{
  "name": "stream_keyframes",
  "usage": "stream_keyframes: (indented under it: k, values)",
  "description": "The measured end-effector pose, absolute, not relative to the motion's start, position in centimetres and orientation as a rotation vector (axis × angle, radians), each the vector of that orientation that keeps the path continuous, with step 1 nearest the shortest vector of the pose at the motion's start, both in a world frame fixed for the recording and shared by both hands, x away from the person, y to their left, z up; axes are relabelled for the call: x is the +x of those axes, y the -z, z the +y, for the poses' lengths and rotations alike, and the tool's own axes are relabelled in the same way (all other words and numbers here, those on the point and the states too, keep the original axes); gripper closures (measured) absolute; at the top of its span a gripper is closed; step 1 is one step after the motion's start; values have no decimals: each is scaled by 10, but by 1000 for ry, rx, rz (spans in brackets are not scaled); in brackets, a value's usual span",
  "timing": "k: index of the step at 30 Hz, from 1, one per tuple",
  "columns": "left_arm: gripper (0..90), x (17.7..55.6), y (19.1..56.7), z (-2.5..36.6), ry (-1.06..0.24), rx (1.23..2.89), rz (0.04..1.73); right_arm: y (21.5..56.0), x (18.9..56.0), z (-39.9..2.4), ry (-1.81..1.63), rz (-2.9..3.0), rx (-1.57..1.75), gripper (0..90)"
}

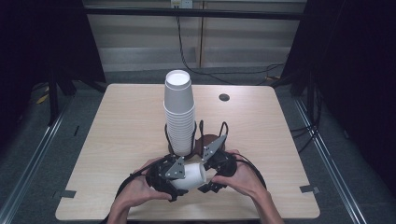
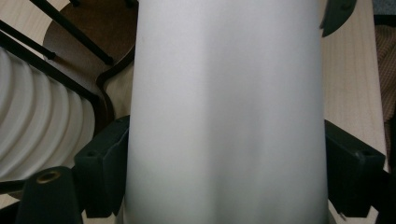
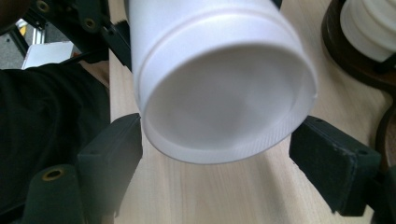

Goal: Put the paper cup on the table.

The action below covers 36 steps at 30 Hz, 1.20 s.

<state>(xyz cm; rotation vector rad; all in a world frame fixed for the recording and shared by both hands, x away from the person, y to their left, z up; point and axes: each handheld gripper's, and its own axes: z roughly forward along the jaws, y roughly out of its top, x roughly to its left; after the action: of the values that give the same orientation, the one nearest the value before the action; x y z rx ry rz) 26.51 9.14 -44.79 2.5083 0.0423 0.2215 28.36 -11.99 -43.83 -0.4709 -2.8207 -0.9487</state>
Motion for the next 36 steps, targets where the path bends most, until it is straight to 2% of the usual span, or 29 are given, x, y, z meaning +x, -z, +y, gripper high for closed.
stream_keyframes:
  k: [8, 12, 18, 36]
  values:
    - [163, 261, 450, 88, -210, 2523, 20, 435, 286, -110, 895, -2830, -423, 182]
    - [164, 260, 450, 87, -218, 2532, 7, 435, 286, -105, 862, -2819, -385, 234]
    - [166, 259, 449, 86, -205, 2527, -31, 434, 287, -101, 848, -2809, -355, 208]
    - [172, 258, 446, 88, -196, 2474, -10, 428, 286, -98, 830, -2823, -311, 218]
